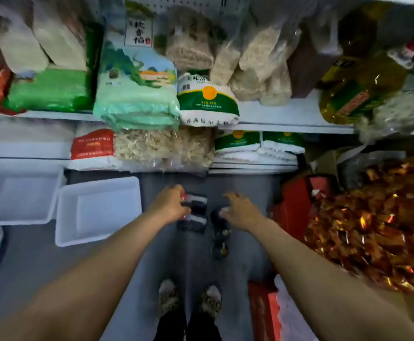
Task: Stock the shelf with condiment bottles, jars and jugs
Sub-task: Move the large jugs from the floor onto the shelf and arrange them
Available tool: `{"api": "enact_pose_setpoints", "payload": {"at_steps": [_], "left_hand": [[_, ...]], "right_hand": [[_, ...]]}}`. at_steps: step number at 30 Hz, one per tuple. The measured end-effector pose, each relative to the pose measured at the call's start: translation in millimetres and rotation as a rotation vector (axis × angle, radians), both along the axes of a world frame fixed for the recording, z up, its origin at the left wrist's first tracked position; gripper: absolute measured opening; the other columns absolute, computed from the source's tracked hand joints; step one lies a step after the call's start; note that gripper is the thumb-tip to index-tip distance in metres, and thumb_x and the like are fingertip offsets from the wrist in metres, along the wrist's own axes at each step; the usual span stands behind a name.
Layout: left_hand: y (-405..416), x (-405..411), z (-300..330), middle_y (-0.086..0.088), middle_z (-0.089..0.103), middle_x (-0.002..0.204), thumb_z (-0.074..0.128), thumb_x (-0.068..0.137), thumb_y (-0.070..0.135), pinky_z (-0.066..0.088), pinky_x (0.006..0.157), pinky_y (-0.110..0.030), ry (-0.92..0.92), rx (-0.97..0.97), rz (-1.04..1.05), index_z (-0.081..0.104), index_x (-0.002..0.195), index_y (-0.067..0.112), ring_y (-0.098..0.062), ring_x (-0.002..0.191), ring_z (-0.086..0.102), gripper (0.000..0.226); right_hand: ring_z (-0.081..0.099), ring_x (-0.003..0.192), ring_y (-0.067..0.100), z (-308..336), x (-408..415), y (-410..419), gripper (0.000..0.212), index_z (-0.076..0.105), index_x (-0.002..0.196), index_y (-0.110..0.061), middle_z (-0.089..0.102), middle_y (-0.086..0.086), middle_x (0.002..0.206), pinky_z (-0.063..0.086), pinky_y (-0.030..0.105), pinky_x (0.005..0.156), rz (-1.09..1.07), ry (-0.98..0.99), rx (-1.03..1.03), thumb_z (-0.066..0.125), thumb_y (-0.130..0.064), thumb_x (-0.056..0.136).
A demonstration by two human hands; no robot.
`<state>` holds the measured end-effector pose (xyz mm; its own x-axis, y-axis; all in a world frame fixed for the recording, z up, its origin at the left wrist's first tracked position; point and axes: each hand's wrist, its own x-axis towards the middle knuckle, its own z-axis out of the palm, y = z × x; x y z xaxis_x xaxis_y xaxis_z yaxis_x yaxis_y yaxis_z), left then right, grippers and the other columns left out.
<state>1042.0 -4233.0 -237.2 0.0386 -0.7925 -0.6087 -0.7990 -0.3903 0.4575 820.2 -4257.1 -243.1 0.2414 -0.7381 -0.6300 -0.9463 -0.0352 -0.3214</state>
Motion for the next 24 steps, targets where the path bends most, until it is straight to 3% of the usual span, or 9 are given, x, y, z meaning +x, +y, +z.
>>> {"api": "enact_pose_setpoints", "payload": {"at_steps": [8, 12, 15, 18, 21, 24], "left_hand": [[37.4, -3.5, -155.4, -0.012, 0.06, 0.131, 0.072, 0.087, 0.033, 0.041, 0.085, -0.024, 0.148, 0.153, 0.191, 0.057, 0.128, 0.009, -0.026, 0.117, 0.059, 0.05], [36.0, -0.1, -252.3, -0.014, 0.057, 0.133, 0.069, 0.089, 0.037, 0.045, 0.099, -0.033, 0.185, 0.213, 0.307, 0.051, 0.135, 0.009, -0.027, 0.12, 0.056, 0.057], [29.2, -0.6, -325.3, -0.011, 0.056, 0.137, 0.068, 0.089, 0.04, 0.041, 0.095, -0.028, 0.21, 0.206, 0.346, 0.047, 0.139, 0.015, -0.025, 0.123, 0.054, 0.06], [19.4, -0.3, -393.9, -0.009, 0.051, 0.144, 0.068, 0.088, 0.042, 0.039, 0.101, -0.027, 0.227, 0.151, 0.358, 0.038, 0.148, 0.02, -0.027, 0.13, 0.05, 0.07], [9.6, -0.2, -444.7, -0.005, 0.041, 0.151, 0.069, 0.088, 0.038, 0.038, 0.111, -0.041, 0.28, 0.096, 0.334, 0.022, 0.153, 0.029, -0.029, 0.136, 0.044, 0.081], [1.8, -0.7, -479.9, 0.007, 0.043, 0.141, 0.07, 0.089, 0.024, 0.034, 0.103, -0.024, 0.383, 0.039, 0.294, 0.022, 0.151, 0.033, -0.015, 0.132, 0.042, 0.079]], "right_hand": [[0.044, 0.132, 0.032, -162.6, -7.4, 23.5, 0.06, 0.036, 0.149, -0.011, 0.034, 0.014, 0.153, 0.04, 0.038, 0.106, -0.083, -0.027, 0.147, 0.053, -0.041, 0.099], [0.045, 0.132, 0.029, -254.0, -0.7, 24.1, 0.057, 0.044, 0.144, -0.013, 0.042, 0.011, 0.149, 0.038, 0.042, 0.109, -0.244, -0.101, 0.144, 0.054, -0.045, 0.098], [0.05, 0.126, 0.028, -321.9, 5.8, 23.3, 0.056, 0.049, 0.14, -0.012, 0.05, 0.011, 0.142, 0.041, 0.042, 0.106, -0.395, -0.18, 0.11, 0.058, -0.046, 0.096], [0.048, 0.128, 0.026, -386.8, 13.7, 24.5, 0.054, 0.049, 0.138, -0.015, 0.05, 0.009, 0.141, 0.039, 0.032, 0.104, -0.493, -0.264, 0.052, 0.062, -0.043, 0.094], [0.043, 0.132, 0.022, -442.1, 20.9, 27.2, 0.053, 0.047, 0.139, -0.018, 0.044, 0.005, 0.145, 0.032, 0.023, 0.098, -0.528, -0.337, 0.024, 0.063, -0.039, 0.094], [0.043, 0.131, 0.019, -479.8, 22.9, 30.1, 0.054, 0.046, 0.141, -0.019, 0.047, 0.004, 0.143, 0.031, 0.021, 0.099, -0.554, -0.384, -0.001, 0.065, -0.037, 0.094]]}}
